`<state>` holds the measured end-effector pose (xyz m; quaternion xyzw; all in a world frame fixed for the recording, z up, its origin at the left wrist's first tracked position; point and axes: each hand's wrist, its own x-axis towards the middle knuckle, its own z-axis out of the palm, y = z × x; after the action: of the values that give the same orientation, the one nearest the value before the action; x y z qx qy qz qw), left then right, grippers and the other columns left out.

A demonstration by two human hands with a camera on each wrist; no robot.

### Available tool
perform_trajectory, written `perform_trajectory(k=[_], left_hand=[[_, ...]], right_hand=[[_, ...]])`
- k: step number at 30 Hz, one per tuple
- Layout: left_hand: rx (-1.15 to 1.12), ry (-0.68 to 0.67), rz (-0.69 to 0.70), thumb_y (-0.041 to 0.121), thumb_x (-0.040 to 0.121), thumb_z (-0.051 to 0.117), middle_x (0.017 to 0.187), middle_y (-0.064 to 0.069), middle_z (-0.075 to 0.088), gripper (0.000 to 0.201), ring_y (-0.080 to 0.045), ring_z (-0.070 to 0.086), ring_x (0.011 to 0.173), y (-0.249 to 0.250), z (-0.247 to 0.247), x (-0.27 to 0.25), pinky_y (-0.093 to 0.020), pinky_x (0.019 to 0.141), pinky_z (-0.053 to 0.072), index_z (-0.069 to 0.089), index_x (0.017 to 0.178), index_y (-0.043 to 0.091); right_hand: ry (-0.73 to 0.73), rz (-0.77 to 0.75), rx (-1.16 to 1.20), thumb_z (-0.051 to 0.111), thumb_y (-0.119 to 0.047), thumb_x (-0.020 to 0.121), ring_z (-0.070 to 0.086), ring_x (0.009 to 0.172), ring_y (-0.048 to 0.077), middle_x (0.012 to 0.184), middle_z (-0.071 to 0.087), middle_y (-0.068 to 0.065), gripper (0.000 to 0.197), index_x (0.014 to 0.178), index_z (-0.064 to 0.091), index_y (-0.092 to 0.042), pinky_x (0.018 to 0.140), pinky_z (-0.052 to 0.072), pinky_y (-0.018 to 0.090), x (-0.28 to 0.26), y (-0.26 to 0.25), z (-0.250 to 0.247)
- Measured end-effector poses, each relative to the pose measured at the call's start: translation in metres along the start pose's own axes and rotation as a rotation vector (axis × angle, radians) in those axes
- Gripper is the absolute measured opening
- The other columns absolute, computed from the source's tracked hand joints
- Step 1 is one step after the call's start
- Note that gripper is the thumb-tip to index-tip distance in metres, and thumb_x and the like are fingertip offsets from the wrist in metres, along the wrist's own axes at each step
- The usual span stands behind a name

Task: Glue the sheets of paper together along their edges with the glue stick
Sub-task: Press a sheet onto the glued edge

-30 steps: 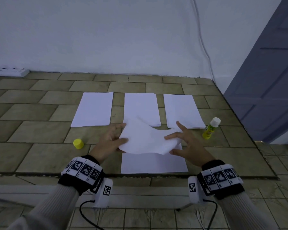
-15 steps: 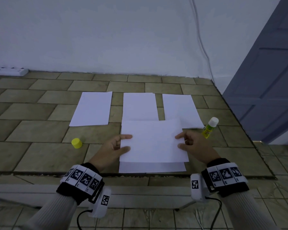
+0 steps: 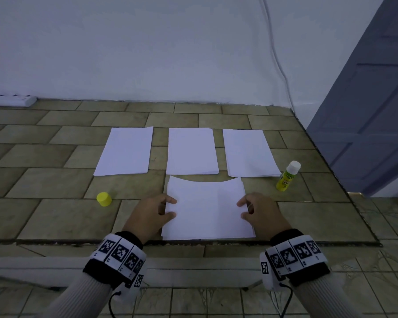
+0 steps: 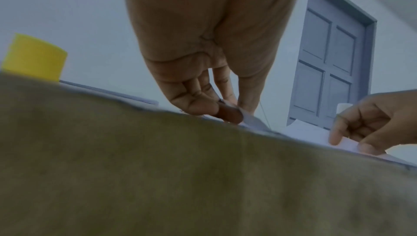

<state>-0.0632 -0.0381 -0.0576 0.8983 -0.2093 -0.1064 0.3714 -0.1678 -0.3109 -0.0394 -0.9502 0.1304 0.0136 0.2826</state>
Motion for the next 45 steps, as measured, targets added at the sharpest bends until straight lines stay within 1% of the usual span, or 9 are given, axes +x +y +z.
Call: perform_trajectory(k=[2,4,8,11,14,24,28,37,45], left_hand=[[0.022,-0.001,-0.003,0.023,0.084,0.075,0.082,0.015,0.056,0.026,0.002,0.052,0.075,0.000,0.000,-0.001,-0.011,0.064,0.037,0.059,0.100,0.036],[0.045,-0.003,-0.002,0.025,0.084,0.075,0.087,0.018,0.056,0.025,0.004,0.051,0.078,0.000,-0.001,-0.001,-0.006,0.065,0.035,0.062,0.103,0.034],[0.065,-0.026,-0.024,0.030,0.082,0.077,0.099,0.013,0.062,0.026,0.000,0.054,0.085,-0.002,-0.002,0.001,-0.008,0.069,0.037,0.063,0.103,0.035],[0.078,-0.031,-0.026,0.031,0.080,0.078,0.106,0.013,0.061,0.028,-0.004,0.054,0.095,-0.002,-0.001,0.000,-0.008,0.071,0.035,0.062,0.103,0.036],[0.074,-0.030,-0.031,0.031,0.080,0.078,0.106,0.011,0.062,0.028,-0.005,0.054,0.096,-0.002,-0.001,0.000,-0.005,0.070,0.034,0.065,0.105,0.033],[0.083,-0.023,-0.046,0.031,0.080,0.078,0.105,0.014,0.059,0.027,-0.004,0.052,0.098,0.000,-0.002,-0.001,-0.014,0.074,0.036,0.064,0.103,0.033],[0.089,-0.028,-0.036,0.032,0.080,0.078,0.108,0.015,0.059,0.027,-0.004,0.051,0.099,-0.001,-0.003,-0.001,-0.015,0.077,0.036,0.063,0.102,0.034],[0.087,-0.048,-0.034,0.032,0.079,0.079,0.107,0.012,0.062,0.027,-0.004,0.054,0.093,-0.001,-0.004,-0.001,-0.007,0.069,0.035,0.064,0.102,0.033],[0.048,-0.046,-0.057,0.030,0.076,0.082,0.079,0.013,0.061,0.028,-0.002,0.057,0.078,-0.002,-0.005,-0.001,-0.008,0.061,0.035,0.064,0.097,0.034]], right_hand=[[0.005,-0.004,0.003,0.065,-0.011,0.086,0.046,0.074,0.005,0.083,0.045,-0.013,0.023,0.107,0.062,-0.017,0.074,0.039,0.018,0.000,0.002,0.001],[0.007,-0.004,0.009,0.066,-0.010,0.085,0.045,0.073,0.004,0.080,0.041,-0.017,0.023,0.106,0.063,-0.017,0.073,0.038,0.018,0.001,0.004,0.002],[-0.013,0.011,0.025,0.068,-0.009,0.083,0.053,0.079,0.014,0.089,0.055,-0.002,0.022,0.102,0.063,-0.018,0.075,0.045,0.022,0.004,0.006,0.001],[-0.012,0.009,0.051,0.071,-0.009,0.081,0.056,0.081,0.015,0.094,0.058,0.003,0.022,0.097,0.062,-0.021,0.076,0.049,0.024,0.004,0.011,0.001],[-0.017,0.021,0.071,0.071,-0.009,0.080,0.056,0.083,0.016,0.095,0.058,0.003,0.023,0.098,0.063,-0.020,0.077,0.050,0.025,0.004,0.014,0.001],[-0.017,0.004,0.077,0.073,-0.010,0.080,0.055,0.081,0.014,0.093,0.056,0.000,0.023,0.100,0.064,-0.017,0.075,0.048,0.022,0.005,0.016,0.002],[-0.018,0.003,0.073,0.072,-0.010,0.080,0.053,0.080,0.011,0.091,0.054,-0.003,0.023,0.101,0.064,-0.017,0.071,0.043,0.016,0.006,0.017,0.002],[-0.020,-0.007,0.058,0.073,-0.010,0.080,0.055,0.081,0.014,0.094,0.057,0.002,0.023,0.101,0.064,-0.017,0.077,0.049,0.025,0.007,0.018,0.002],[-0.019,-0.009,0.055,0.072,-0.009,0.080,0.052,0.077,0.012,0.088,0.052,-0.003,0.024,0.101,0.065,-0.015,0.072,0.044,0.020,0.007,0.017,0.002]])
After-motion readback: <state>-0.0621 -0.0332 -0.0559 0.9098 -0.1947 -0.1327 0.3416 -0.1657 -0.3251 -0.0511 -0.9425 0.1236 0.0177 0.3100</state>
